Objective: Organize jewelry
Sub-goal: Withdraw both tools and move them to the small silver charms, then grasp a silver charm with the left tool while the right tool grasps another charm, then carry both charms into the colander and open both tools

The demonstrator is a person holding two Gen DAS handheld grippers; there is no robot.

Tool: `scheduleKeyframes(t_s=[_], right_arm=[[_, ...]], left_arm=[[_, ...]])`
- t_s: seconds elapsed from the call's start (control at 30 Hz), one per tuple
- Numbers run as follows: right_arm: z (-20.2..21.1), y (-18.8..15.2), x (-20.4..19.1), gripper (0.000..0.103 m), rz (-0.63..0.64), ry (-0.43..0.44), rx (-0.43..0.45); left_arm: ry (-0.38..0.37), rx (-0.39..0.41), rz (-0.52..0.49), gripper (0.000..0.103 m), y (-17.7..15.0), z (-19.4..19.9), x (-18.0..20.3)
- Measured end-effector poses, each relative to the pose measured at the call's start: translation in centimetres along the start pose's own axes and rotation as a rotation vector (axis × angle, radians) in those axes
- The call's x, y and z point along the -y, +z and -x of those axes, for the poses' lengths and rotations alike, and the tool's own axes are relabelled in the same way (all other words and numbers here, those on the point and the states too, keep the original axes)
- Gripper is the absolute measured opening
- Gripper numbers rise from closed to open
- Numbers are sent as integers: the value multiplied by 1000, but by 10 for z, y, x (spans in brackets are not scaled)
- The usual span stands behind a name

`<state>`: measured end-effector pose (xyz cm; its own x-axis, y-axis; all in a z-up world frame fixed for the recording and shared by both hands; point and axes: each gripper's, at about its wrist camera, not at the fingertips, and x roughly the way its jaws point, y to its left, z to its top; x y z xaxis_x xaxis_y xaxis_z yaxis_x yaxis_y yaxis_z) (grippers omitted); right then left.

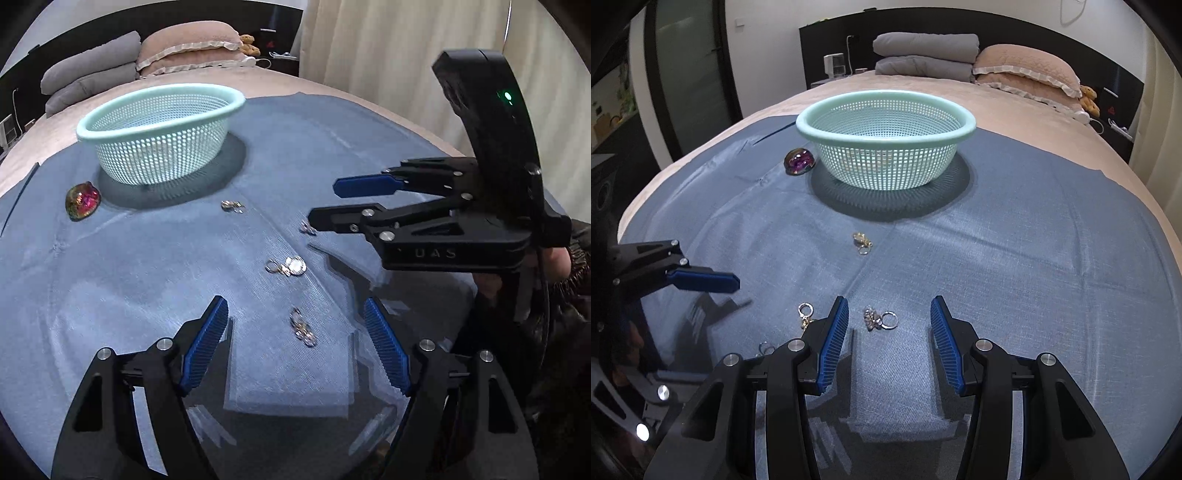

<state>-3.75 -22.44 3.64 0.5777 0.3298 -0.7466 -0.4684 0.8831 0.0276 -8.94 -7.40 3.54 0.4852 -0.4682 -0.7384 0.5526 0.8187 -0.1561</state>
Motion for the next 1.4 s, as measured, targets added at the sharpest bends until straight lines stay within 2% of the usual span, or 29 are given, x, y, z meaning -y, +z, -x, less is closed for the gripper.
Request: scheduleKeyframes(t_s=[0.13,0.3,0.37,0.43,0.47,0.57,0.67,0.7,0.73,1.13,1.23,1.33,1.4], right_arm=[[-13,-4,-3,44,-8,3,-19],[-20,-12,-2,41,-35,0,-12],[-20,-12,-1,32,-36,-15,-8],[-20,-13,3,17,-39,-9,-10],[-19,-13,4,17,-40,-3,-11],[-20,-12,2,10,-30,-12,-16],[-19,-12,3,10,-30,-15,-15],[-18,-12,4,10,-29,-15,-15],[-18,-12,4,9,-26,-16,-14],[2,-5,11,9,-35,-8,12],[14,6,18,9,-91,57,46],[25,24,19,9,-93,71,86],[32,37,22,9,-113,111,114]], left_arm=[[12,-31,8,76,-12,-14,5],[33,-18,-16,76,-16,-20,11],[41,-10,-18,76,-17,-21,12],[59,-8,-28,73,-18,-22,14],[79,-10,-39,70,-21,-21,16],[119,-15,-57,55,-21,-22,15],[125,-21,-23,29,-18,-17,4],[129,-28,-22,16,-18,-16,2],[133,-32,-25,11,-18,-16,1],[82,-22,-52,11,-12,-2,10],[80,-16,-46,11,-4,3,6],[87,5,-41,11,8,12,-2],[94,25,-43,11,19,19,-7]])
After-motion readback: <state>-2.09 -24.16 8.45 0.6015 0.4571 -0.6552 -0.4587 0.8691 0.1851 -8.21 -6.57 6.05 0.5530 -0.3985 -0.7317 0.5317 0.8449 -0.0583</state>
